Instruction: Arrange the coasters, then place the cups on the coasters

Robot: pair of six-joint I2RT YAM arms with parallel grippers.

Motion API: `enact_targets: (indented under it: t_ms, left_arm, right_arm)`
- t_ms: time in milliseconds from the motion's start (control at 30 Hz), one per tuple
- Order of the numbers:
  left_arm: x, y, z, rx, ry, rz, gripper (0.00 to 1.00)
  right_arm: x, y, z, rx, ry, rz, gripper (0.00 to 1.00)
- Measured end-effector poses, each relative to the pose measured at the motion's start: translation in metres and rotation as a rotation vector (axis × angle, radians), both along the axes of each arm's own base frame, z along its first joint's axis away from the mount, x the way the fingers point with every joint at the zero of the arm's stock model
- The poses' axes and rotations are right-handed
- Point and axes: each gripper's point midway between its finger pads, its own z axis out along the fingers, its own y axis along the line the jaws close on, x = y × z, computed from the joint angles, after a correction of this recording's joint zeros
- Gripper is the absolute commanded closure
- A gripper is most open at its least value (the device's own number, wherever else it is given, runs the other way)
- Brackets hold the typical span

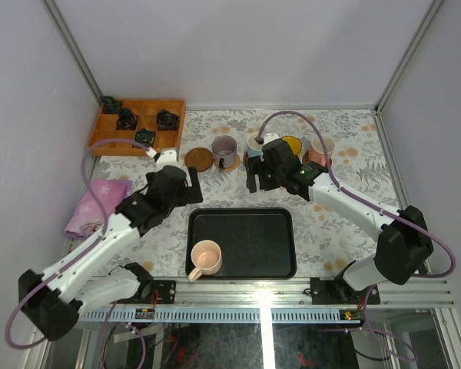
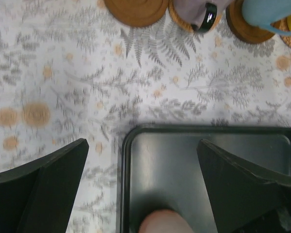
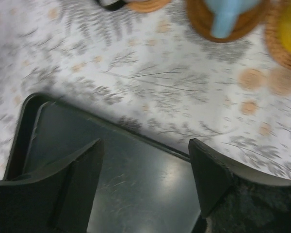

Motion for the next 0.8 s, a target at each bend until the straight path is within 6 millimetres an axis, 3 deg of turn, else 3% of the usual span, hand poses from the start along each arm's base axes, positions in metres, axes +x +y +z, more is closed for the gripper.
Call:
enact_targets:
  t_ms: [200,367,500,800]
  left_arm:
    - [-0.051,0.013,0.000,-0.085,0.098,0.078,0.04]
    - [-0.070,0.029,-0.010,-0.082,0.160,0.176,0.03]
    - [-0.075,0.036,-0.014,-0.079,0.182,0.230,0.04]
    - [-0.083,0.043,-0.016,-0.102,0.191,0.267,0.03]
  right_arm:
    - [-0.033,0.058,-0.005,0.054,0.062,0.304,0.16]
    - [-0.079,0.108,-0.008,0.026,0.076,0.565,0.15]
    - [-0.107,0.123,-0.016,-0.001,0.101,0.690,0.14]
    - [-0.151,0.127,-0.050,-0.099,0.196,0.850,0.14]
